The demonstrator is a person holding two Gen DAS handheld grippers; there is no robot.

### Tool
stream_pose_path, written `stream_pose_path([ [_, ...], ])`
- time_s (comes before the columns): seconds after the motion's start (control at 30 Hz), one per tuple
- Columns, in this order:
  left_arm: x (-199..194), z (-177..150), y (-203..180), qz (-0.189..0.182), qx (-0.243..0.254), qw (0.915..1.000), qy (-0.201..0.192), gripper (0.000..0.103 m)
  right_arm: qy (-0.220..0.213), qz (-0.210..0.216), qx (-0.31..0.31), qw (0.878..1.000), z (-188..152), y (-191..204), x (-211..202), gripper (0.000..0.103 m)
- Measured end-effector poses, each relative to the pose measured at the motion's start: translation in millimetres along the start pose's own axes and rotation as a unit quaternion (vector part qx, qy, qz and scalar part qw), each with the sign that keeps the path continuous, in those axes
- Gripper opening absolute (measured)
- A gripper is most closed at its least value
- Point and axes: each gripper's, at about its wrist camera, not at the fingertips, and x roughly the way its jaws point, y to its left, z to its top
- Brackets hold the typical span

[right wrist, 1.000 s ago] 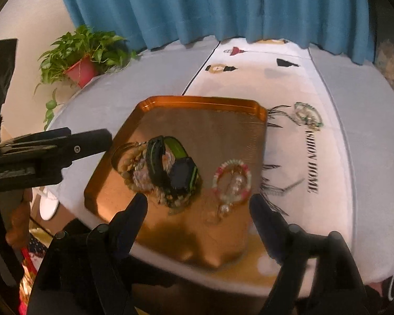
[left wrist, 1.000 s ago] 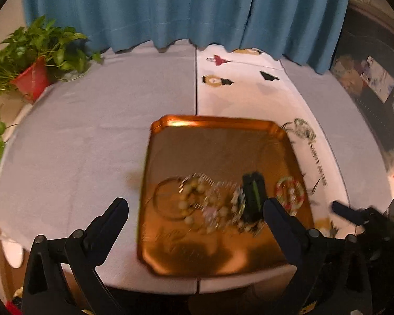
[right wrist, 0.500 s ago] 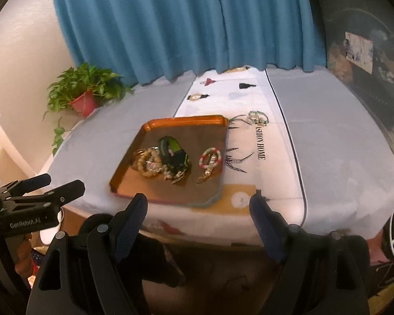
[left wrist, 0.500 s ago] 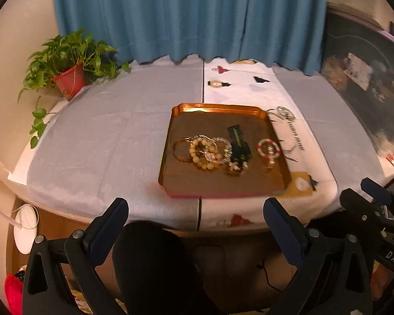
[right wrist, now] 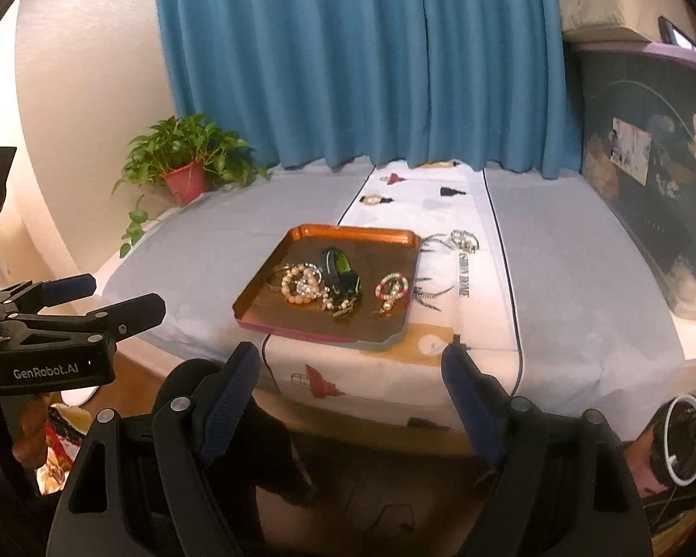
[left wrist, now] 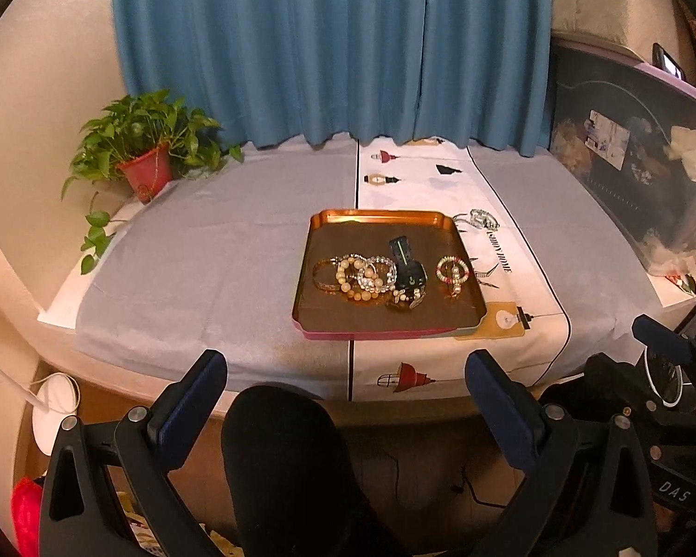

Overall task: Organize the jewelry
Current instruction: 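Withdraw both open tools from the tray and hold them above the table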

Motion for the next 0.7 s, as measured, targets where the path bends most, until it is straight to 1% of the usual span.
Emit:
stream_pose_path([
  [0.23,-3,-3,-8,0.002,0.013,0.9999,-0.001,0.102,-0.003,0.001,0.003,1.0,-4,0,-5,0.081],
  [0.47,-3,-3,-9,0.003,0.013,0.9999,-0.001,0.102,-0.004,0.001,0.006,1.0,-4,-2,-5,0.081],
  [0.7,2,4,-12,0.005,0.009,0.9999,0.004,0.102,0.002,0.002,0.016,1.0,-2,-9,2,0.081],
])
